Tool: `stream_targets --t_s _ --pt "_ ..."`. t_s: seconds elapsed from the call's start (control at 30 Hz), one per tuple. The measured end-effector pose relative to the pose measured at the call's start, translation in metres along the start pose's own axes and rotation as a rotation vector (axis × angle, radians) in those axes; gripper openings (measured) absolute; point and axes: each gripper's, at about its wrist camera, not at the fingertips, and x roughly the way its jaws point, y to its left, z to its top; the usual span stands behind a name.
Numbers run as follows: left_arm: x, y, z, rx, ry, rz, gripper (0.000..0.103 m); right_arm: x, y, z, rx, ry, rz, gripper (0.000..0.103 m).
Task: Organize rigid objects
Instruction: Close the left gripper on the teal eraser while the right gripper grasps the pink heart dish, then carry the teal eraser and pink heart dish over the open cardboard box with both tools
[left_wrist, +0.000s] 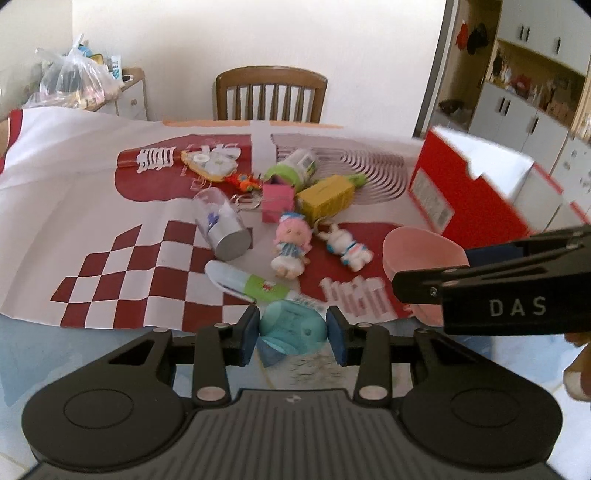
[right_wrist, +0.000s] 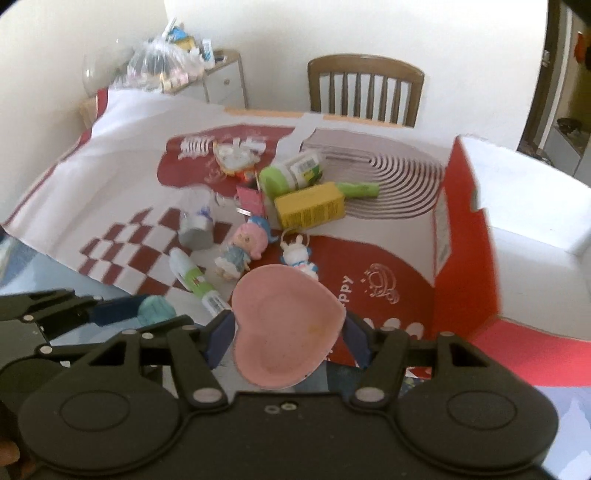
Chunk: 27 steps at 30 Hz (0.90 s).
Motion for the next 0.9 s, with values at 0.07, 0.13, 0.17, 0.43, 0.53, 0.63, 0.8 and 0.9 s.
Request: stream_targets --t_s 0.07,0.13,0.17,0.43,0.53,0.63,0.8,0.9 --pt "-0.011 -0.004 0.006 0.0 -0.014 -0.014 0.039 -0.016 -0.001 0.003 0.005 -0.023 -0.008 0.063" --pt "-0.023 -0.009 0.012 0.013 -0.033 -0.025 0.039 -0.03 -0.003 0.005 0.01 -0.041 -0.02 0.063" --pt "-0.029 -0.012 0.016 0.02 -0.042 -0.032 0.039 -0.038 -0.004 0.007 0.016 -0.051 -0.025 0.063" --pt "-0.067 -0.039 0.043 0.104 -0.109 -0.078 0.039 -0.084 -0.025 0.013 0.079 -0.112 -0.068 0.063" --pt "-0.076 -0.052 0.053 0.143 -0.129 -0.099 0.039 -0.097 -0.036 0.017 0.09 -0.138 -0.088 0.063" --pt "-0.08 -0.064 0.062 0.169 -0.144 -0.117 0.039 -0.105 -0.048 0.02 0.09 -0.159 -0.111 0.063" --pt "-0.074 -0.089 0.078 0.197 -0.146 -0.149 0.039 -0.114 -0.078 0.023 0.112 -0.174 -0.144 0.063" --pt "-0.066 -0.112 0.088 0.22 -0.15 -0.154 0.039 -0.117 -0.104 0.023 0.123 -0.174 -0.163 0.063"
